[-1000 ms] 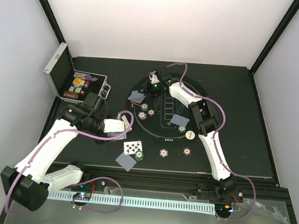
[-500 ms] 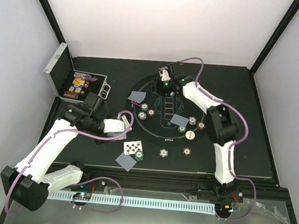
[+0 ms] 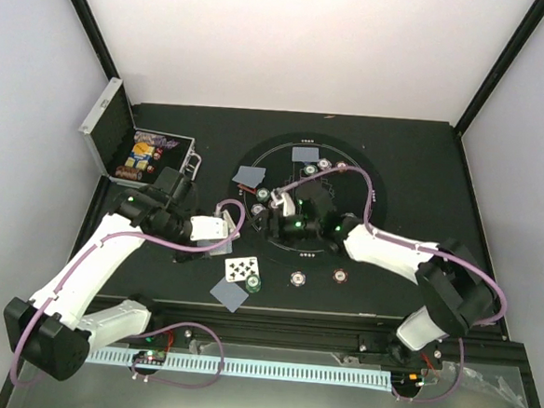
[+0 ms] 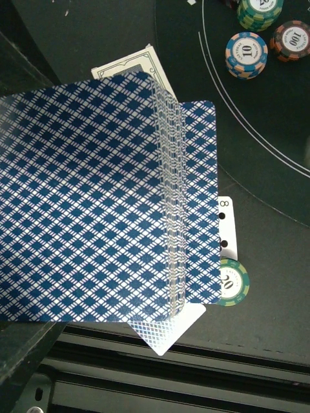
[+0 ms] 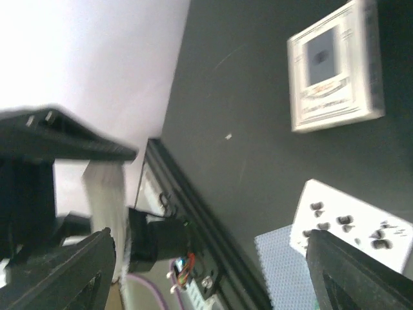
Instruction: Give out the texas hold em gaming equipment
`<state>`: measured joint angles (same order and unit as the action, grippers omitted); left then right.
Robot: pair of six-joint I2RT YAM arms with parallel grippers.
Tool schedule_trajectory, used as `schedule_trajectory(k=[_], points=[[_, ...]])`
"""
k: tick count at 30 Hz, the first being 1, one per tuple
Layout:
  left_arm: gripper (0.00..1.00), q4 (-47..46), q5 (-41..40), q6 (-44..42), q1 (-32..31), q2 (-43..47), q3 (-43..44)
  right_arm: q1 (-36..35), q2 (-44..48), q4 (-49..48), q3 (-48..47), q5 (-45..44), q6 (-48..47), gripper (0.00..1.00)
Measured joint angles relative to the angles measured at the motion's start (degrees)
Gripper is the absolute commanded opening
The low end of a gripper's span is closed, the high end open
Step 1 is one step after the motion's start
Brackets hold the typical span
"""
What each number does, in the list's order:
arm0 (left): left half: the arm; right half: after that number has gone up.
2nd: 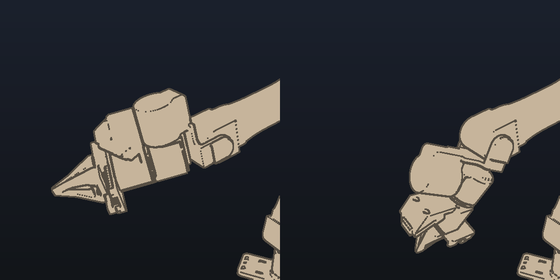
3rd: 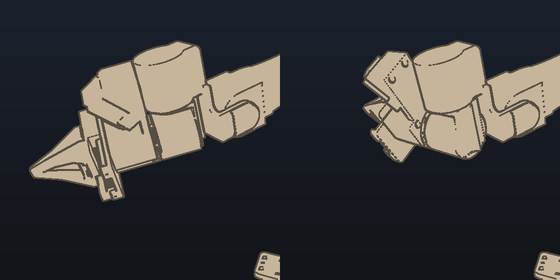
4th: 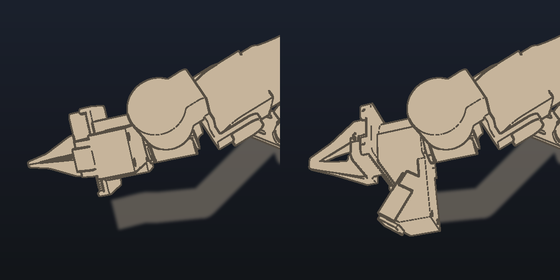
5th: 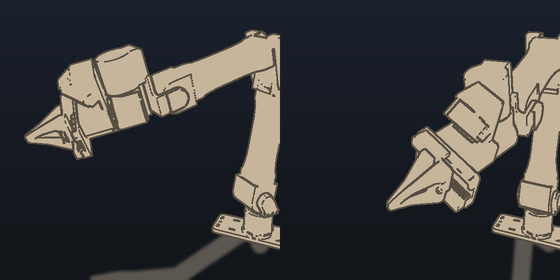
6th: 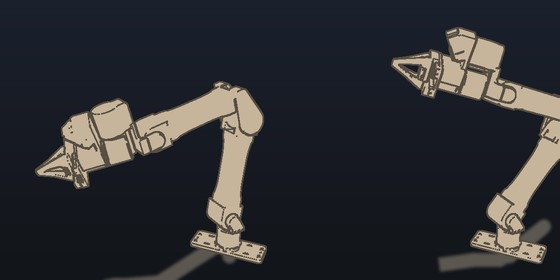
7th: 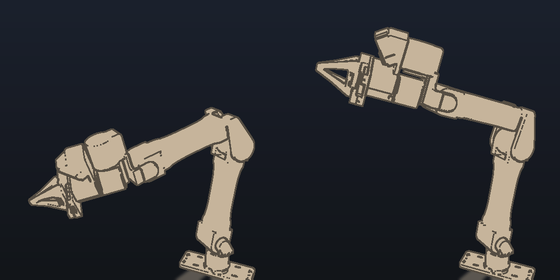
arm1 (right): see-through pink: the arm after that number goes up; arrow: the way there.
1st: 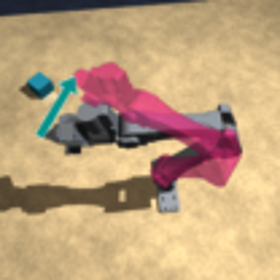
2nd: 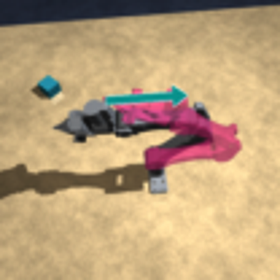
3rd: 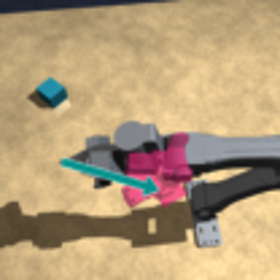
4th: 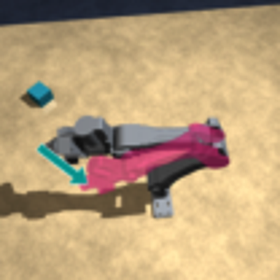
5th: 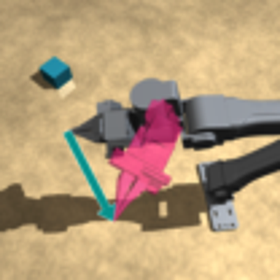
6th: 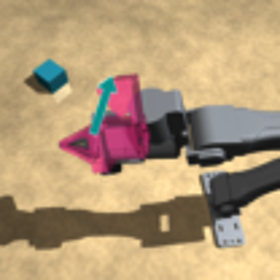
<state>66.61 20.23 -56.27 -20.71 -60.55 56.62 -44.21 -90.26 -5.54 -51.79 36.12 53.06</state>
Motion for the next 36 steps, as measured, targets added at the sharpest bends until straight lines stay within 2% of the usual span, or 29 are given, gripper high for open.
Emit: schedule_trajectory(k=[4,8,28,36], points=[[0.02,0.0,0.2,0.2,0.0,-0.3,0.4,-5.6,1.9,-5.9,2.4,-0.5,3.5,0.86],[0.02,0.0,0.2,0.4,0.0,-0.3,0.4,-7.9,1.8,-9.6,2.3,-0.9,5.6,0.87],[0.02,0.0,0.2,0.6,0.0,-0.3,0.5,-12.1,-9.2,-16.4,-3.8,0.5,10.0,0.85],[0.01,0.0,0.2,0.5,0.0,-0.3,0.5,-12.3,-13.2,-16.7,-6.7,1.2,10.6,0.79]])
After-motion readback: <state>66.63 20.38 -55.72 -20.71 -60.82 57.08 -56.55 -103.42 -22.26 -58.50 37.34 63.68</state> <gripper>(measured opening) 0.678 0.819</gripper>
